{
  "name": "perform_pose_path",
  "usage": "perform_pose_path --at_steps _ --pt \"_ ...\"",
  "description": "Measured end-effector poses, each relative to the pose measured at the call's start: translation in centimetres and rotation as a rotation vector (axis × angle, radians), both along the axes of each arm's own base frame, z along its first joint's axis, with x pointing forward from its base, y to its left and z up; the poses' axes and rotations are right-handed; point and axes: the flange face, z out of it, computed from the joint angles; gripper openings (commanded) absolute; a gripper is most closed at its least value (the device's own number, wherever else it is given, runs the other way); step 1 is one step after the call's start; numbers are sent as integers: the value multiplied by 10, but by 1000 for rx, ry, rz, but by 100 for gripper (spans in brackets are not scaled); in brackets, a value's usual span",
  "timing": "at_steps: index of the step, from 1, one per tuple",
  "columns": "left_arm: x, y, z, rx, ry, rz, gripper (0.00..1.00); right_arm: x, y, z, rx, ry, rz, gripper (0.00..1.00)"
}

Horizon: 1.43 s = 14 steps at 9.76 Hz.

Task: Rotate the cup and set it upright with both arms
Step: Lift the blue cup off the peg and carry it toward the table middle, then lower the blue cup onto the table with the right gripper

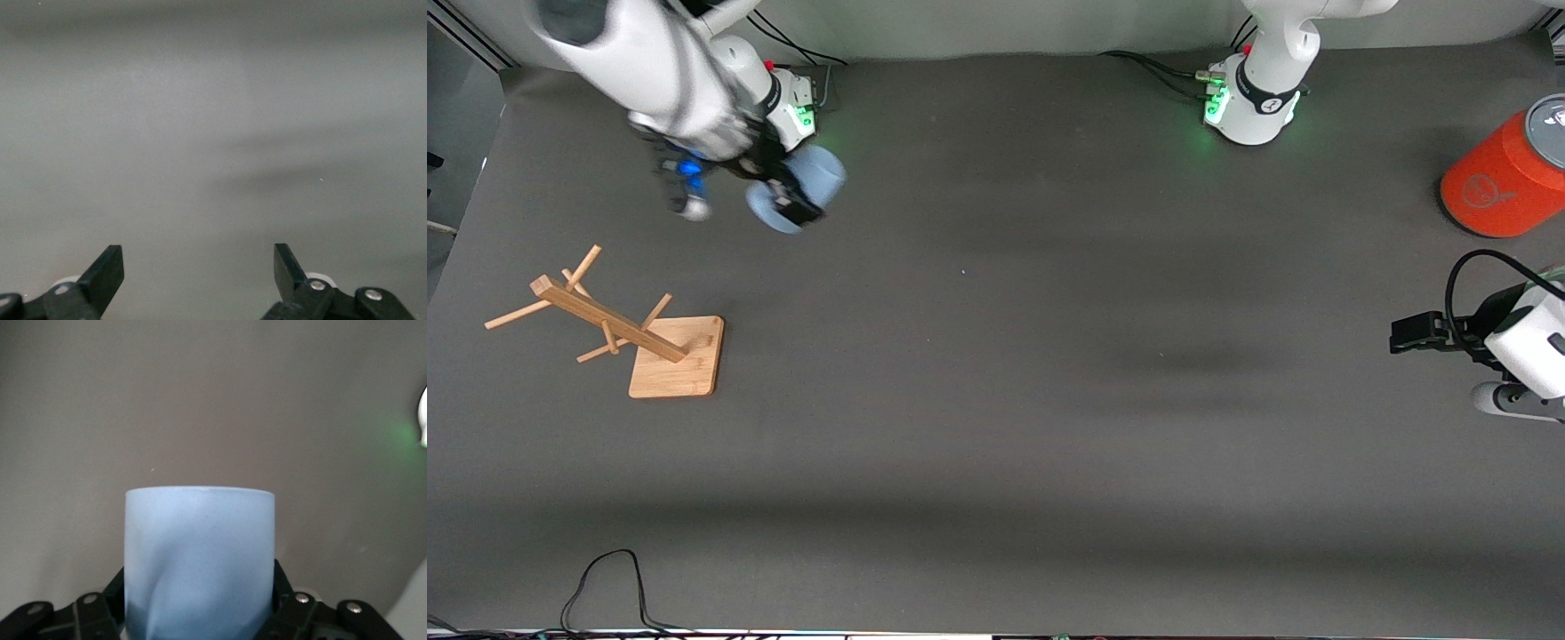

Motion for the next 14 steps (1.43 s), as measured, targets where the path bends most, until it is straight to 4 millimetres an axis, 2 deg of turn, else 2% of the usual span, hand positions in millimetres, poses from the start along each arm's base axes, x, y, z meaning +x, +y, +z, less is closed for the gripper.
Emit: perform_pose_path --at_steps 3,5,6,8,10,14 --pt "-1 -27 2 -4 -4 -40 100 22 118 -41 -71 -6 -124 54" --pt "0 -22 1 -3 -3 -34 100 24 180 -88 -126 0 -174 50" --pt "0 -19 1 -2 -2 -29 100 23 205 -115 -150 -1 -201 49" --pt "0 -18 0 -2 -1 -28 100 15 246 -174 -201 -41 -261 47" --pt "1 -17 -1 -1 -1 -25 100 0 277 -230 -227 -79 -304 47" --pt "4 -8 -4 1 -5 -11 100 -27 308 -320 -276 -149 -367 47"
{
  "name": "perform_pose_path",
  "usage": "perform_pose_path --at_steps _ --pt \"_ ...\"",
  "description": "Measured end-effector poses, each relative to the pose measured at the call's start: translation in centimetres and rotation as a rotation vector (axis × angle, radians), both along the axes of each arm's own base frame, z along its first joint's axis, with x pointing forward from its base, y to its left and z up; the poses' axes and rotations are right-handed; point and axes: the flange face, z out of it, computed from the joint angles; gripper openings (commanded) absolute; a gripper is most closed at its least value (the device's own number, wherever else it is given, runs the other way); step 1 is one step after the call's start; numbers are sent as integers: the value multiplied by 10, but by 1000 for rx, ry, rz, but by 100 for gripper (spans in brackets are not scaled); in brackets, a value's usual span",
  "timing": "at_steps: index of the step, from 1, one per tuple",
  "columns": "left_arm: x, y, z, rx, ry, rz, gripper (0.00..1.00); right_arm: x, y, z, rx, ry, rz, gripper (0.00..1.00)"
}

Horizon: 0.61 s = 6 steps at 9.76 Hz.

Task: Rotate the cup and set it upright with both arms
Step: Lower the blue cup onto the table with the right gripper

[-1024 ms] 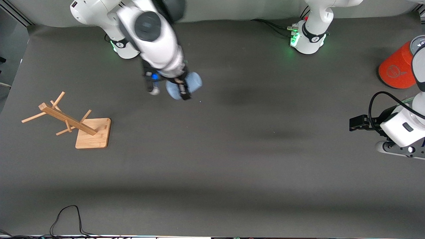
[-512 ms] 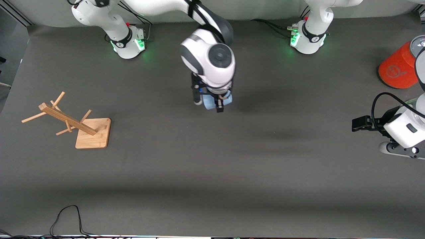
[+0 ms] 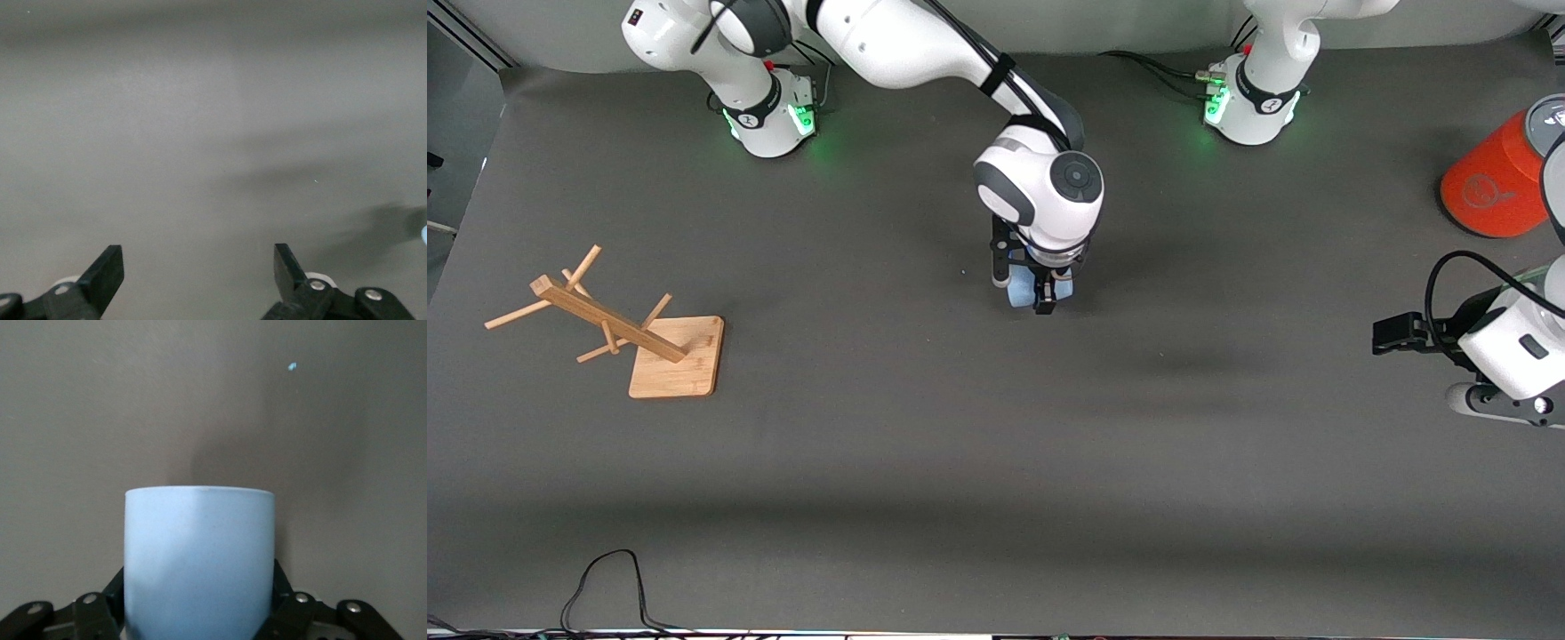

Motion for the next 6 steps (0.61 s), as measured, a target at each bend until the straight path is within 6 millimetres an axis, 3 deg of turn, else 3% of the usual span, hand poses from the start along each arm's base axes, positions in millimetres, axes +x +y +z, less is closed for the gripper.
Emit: perform_pose_path --at_steps 3,4,5,6 --pt "1 4 -1 0 -3 5 100 -4 11 -28 -15 -35 -21 47" --pt "1 4 -1 0 -2 5 100 -5 13 -32 -14 -39 -21 56" --pt "1 4 -2 0 -1 5 100 -7 16 -35 -12 -52 -20 74" --pt "2 4 -2 0 0 5 100 -11 19 -37 -17 -64 -21 100"
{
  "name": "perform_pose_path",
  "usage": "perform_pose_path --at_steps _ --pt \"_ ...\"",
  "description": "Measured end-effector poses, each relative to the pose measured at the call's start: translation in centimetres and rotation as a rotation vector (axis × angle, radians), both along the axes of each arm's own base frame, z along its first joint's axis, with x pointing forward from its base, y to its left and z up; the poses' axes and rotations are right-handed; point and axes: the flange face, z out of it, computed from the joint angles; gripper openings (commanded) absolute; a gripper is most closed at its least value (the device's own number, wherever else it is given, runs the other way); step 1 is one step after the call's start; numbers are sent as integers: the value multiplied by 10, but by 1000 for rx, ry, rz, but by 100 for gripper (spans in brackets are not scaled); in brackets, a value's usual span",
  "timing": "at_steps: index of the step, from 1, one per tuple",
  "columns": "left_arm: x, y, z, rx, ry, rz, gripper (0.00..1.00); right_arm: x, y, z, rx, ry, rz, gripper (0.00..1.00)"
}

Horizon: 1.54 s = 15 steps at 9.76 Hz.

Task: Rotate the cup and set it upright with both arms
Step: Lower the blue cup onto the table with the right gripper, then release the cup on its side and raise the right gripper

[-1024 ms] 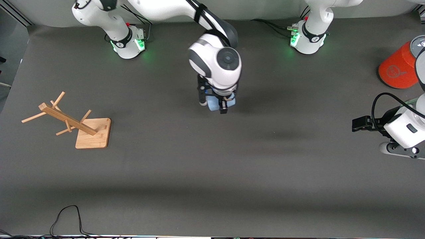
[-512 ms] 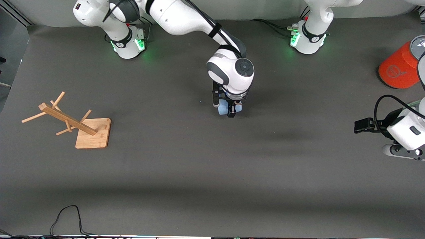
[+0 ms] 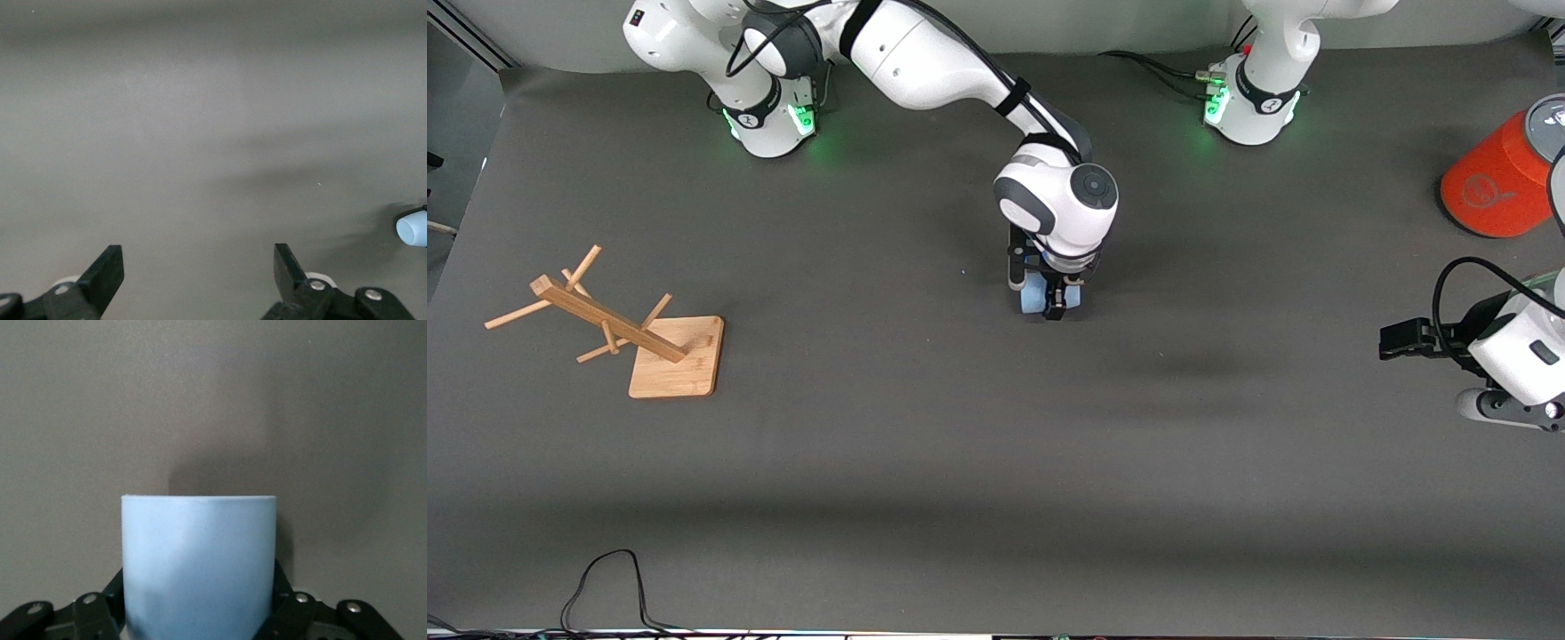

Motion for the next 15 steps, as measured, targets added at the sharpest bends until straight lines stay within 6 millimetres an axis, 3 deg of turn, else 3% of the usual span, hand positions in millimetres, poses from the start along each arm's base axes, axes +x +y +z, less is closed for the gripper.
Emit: perform_pose_path --at_steps 5,7,12,13,15 --pt "0 -10 0 -4 1 -16 100 2 2 -1 6 -19 -2 100" --pt "-1 -12 0 -4 2 -19 100 12 2 14 25 -35 -4 100" --pt "-1 -14 0 -5 3 -22 100 9 -10 97 -32 50 -1 100" --pt "-1 -17 0 -7 3 -27 100 4 -16 120 -54 106 46 100" --pt "-2 -31 1 -11 2 -49 100 12 -53 199 -82 219 171 100"
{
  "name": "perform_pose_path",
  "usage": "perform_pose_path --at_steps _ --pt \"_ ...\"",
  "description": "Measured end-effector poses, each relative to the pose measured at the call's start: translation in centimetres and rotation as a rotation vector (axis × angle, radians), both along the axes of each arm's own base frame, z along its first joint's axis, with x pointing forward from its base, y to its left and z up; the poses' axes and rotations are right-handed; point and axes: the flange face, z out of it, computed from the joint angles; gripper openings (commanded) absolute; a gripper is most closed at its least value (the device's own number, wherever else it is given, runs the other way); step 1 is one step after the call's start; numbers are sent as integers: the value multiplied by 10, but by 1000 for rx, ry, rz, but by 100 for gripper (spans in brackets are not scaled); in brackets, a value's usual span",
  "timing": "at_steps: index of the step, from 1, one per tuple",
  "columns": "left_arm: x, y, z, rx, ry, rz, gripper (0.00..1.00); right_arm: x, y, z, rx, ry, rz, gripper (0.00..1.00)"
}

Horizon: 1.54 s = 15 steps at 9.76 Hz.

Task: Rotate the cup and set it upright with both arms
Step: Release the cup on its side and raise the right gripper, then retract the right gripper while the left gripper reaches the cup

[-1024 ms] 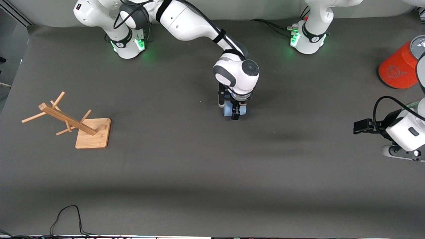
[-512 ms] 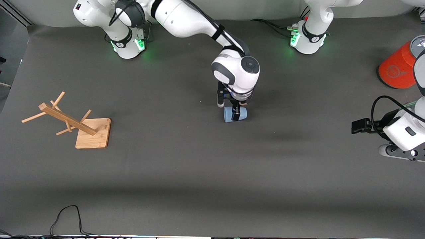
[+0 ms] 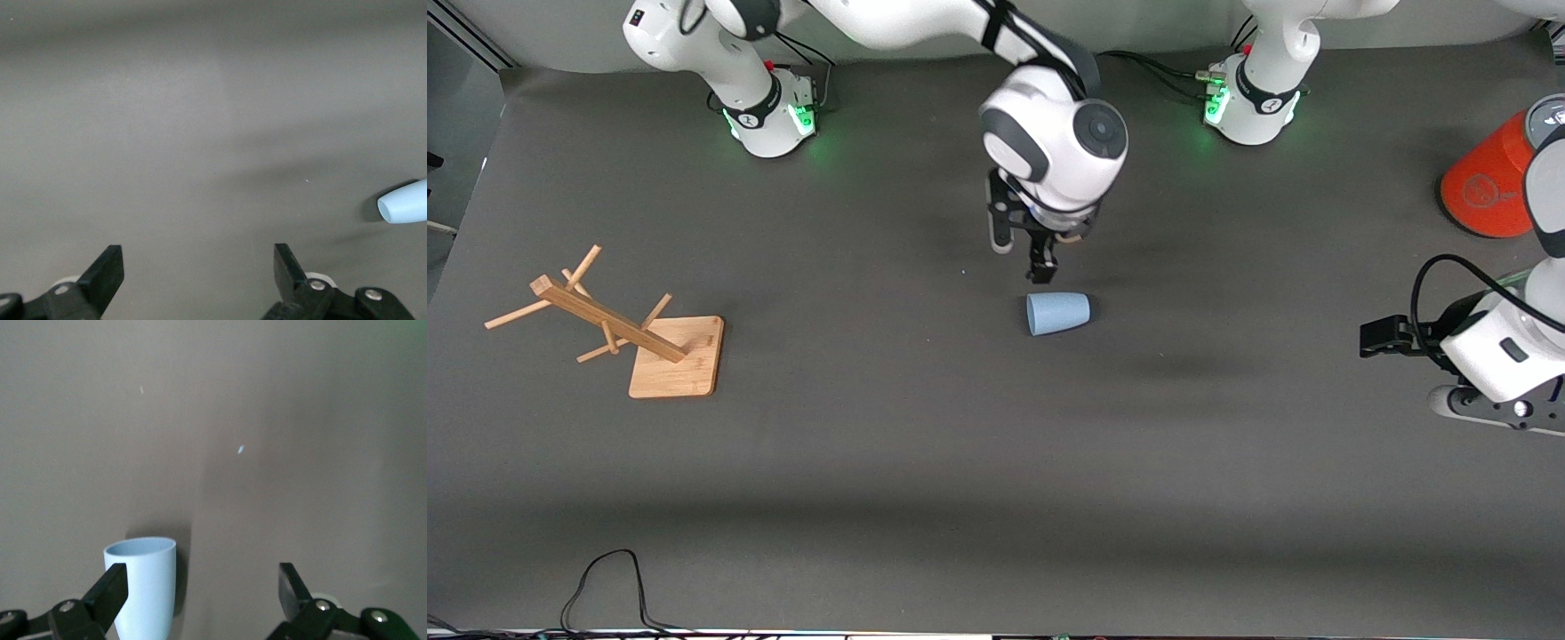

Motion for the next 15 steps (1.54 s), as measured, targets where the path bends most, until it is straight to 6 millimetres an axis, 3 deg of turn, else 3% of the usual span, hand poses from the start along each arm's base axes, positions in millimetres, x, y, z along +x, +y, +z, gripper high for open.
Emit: perform_pose_path --at_steps 2,4,7,9,10,11,12,13,15 --pt "-3 -25 2 -3 0 -27 100 36 -71 79 30 102 123 100" --pt "-15 -77 2 12 19 29 100 74 -154 135 88 186 251 100" --pt "-52 -200 6 94 -17 50 100 113 -271 189 202 227 421 100" --pt "-84 -291 -9 152 -57 101 100 121 -361 213 285 240 543 100" --pt "-101 -344 -28 187 -88 102 100 122 -402 223 323 235 606 100" --pt "-114 -395 -59 206 -116 77 100 122 -439 229 356 219 681 100" --pt "-119 -431 -96 203 -140 44 100 121 -472 231 382 201 760 100" --pt "-119 -449 -129 202 -149 20 100 121 -503 230 401 184 833 100" --pt "-116 -456 -171 266 -151 -57 100 120 -551 224 427 165 961 100"
